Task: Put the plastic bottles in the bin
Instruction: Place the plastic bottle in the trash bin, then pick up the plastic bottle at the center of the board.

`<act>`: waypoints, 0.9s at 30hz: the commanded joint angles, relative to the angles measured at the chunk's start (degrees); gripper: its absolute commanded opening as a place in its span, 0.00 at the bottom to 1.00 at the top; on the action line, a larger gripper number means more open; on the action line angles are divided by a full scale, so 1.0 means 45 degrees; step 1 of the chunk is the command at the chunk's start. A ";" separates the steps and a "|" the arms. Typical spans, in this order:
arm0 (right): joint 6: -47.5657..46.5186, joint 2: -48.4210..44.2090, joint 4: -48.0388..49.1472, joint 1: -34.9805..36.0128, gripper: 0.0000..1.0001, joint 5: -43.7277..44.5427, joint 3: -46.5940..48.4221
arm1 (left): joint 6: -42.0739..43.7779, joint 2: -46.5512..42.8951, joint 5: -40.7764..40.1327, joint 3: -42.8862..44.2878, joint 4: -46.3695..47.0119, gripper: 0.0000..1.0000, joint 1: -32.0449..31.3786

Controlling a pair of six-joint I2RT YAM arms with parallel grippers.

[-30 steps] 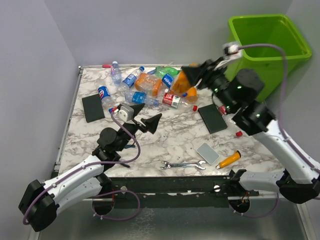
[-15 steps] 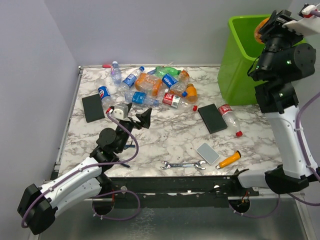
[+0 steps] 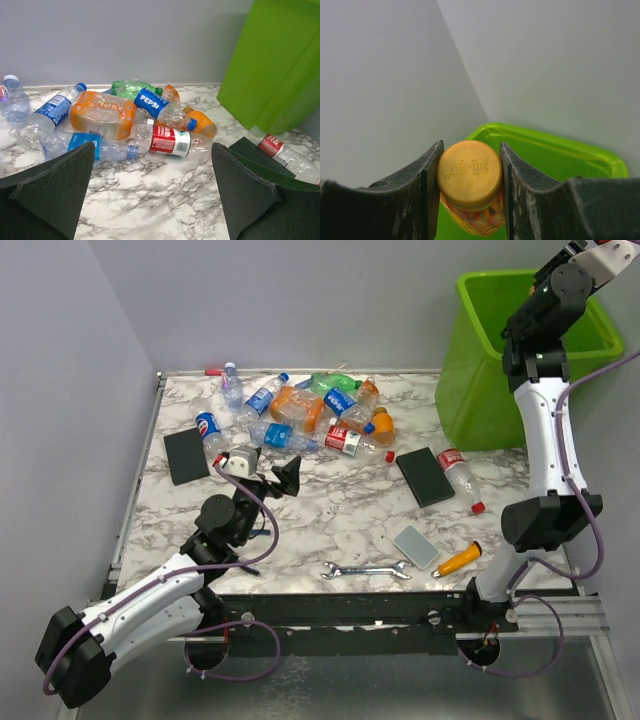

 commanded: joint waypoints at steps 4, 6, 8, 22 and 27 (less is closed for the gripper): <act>0.2993 0.1885 -0.3818 -0.0907 0.64 -0.1043 0.2446 | 0.0128 0.0153 -0.0357 0.0333 -0.0457 0.99 0.0026; 0.3136 0.1975 -0.4023 -0.1031 0.73 -0.1173 0.2394 | 0.0154 0.0096 -0.0425 0.0333 -0.0485 0.99 0.0021; 0.3126 0.1927 -0.3959 -0.1034 0.78 -0.1256 0.2284 | 0.0192 0.0076 -0.0493 0.0333 -0.0486 0.99 0.0019; 0.5190 0.0048 -0.5325 0.0456 1.00 -0.5498 0.3712 | 0.0024 0.0363 -0.0501 0.0430 -0.0490 0.99 0.0029; 0.3426 -0.3143 -0.2551 0.3696 1.00 -0.5816 -0.1635 | -0.0174 0.0444 -0.1474 0.0375 -0.0486 0.99 0.0021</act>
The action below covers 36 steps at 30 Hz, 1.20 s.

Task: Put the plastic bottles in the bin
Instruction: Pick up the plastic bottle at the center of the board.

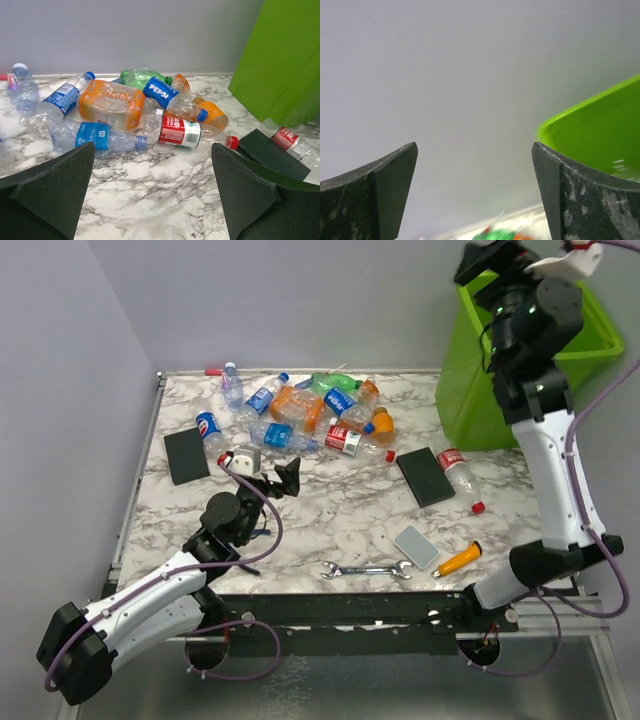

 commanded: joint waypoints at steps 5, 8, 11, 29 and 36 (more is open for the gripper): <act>-0.0530 -0.3929 0.1334 0.4120 1.00 -0.2117 -0.6833 | -0.0029 0.0628 -0.1628 0.1558 -0.2226 0.99 0.0040; 0.0519 -0.5188 0.1844 0.4662 1.00 -0.2685 -0.9983 | -0.0475 0.1279 -0.2205 0.2262 -0.3267 0.99 0.0042; 0.2411 -0.6441 0.3262 0.4650 1.00 -0.3287 -1.3470 | -0.0909 0.1324 -0.1553 0.1851 -0.2646 0.99 0.0143; 0.4058 -0.9374 0.4091 0.4669 0.98 -0.8462 -2.1622 | -0.5683 0.7071 -0.0458 0.6098 -0.9104 0.99 0.6611; 0.4056 -0.9117 0.3840 0.4658 0.96 -0.9349 -2.1500 | -0.4750 0.9997 -0.1101 0.8254 -0.9868 0.95 0.7005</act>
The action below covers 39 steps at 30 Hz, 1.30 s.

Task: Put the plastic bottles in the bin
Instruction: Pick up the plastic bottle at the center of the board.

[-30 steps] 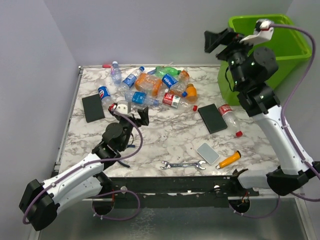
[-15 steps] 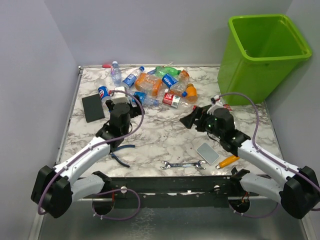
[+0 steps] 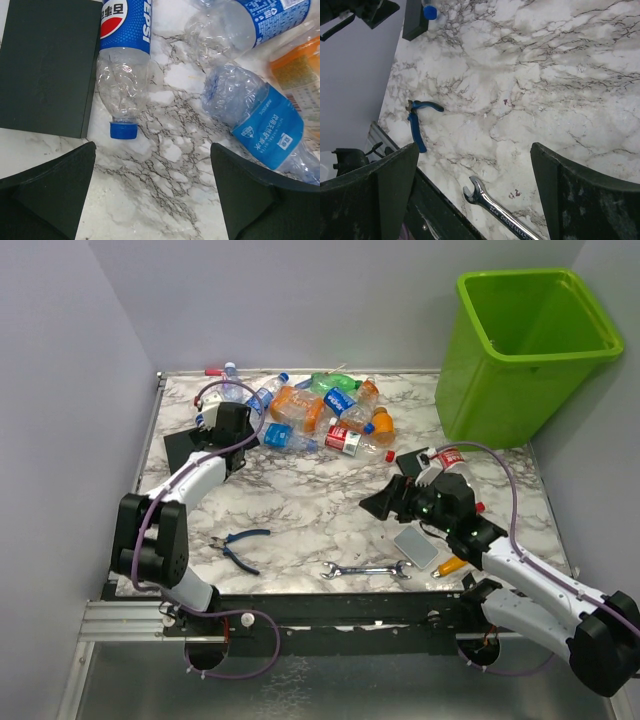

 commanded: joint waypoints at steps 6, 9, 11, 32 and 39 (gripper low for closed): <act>-0.0573 -0.0656 -0.0607 0.0015 0.96 -0.0735 0.0119 | 0.0807 0.2200 -0.0171 0.1544 -0.1288 0.86 0.0953; -0.0863 -0.0702 -0.0781 0.0013 0.96 -0.0590 0.0187 | 0.1205 0.2822 0.0100 0.1720 -0.1251 0.79 0.1126; -0.1030 -0.0688 -0.1076 0.0015 0.96 -0.0458 0.0343 | 0.1319 0.3141 0.0095 0.1820 -0.1221 0.78 0.1158; -0.1295 -0.1135 -0.2277 0.0006 0.96 0.0155 0.1232 | 0.1587 0.4510 0.1523 0.2091 -0.0345 0.50 0.1724; -0.1458 -0.1473 -0.2789 0.0006 0.96 0.0427 0.1600 | 0.1597 0.4311 0.1799 0.1809 -0.0042 0.28 0.1721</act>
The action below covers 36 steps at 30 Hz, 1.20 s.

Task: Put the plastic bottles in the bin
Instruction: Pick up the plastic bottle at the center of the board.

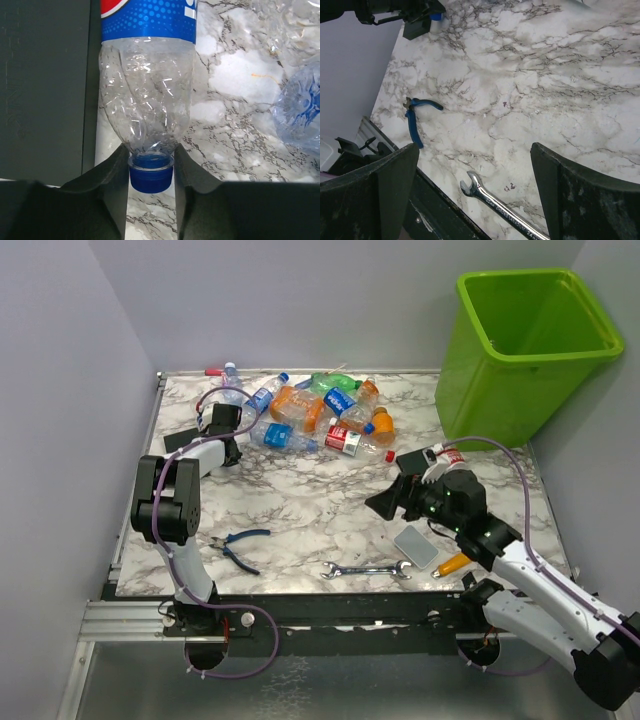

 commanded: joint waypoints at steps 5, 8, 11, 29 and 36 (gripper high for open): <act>-0.0438 -0.0371 -0.0730 -0.0002 0.96 0.0669 0.0688 | -0.0043 -0.1829 0.0770 -0.0557 0.0473 0.12 -0.0113; -0.0706 -0.0417 -0.0753 0.0005 0.97 0.0597 0.1043 | 0.0140 -0.3641 0.0790 -0.1124 0.0490 0.04 -0.0664; -0.0958 -0.0540 -0.0775 0.0003 0.98 0.1068 0.1470 | 0.1333 -0.5439 0.0917 -0.1579 0.0772 0.00 -0.2007; -0.3847 0.1367 -0.5327 0.0011 1.00 0.1796 0.8792 | 1.6588 -1.0676 0.4461 -0.8710 0.7168 0.00 -1.0103; -0.5658 0.3059 -0.7942 0.0016 0.99 -0.0851 0.9930 | 2.1337 -1.1864 0.4149 -0.9289 0.7533 0.00 -1.1282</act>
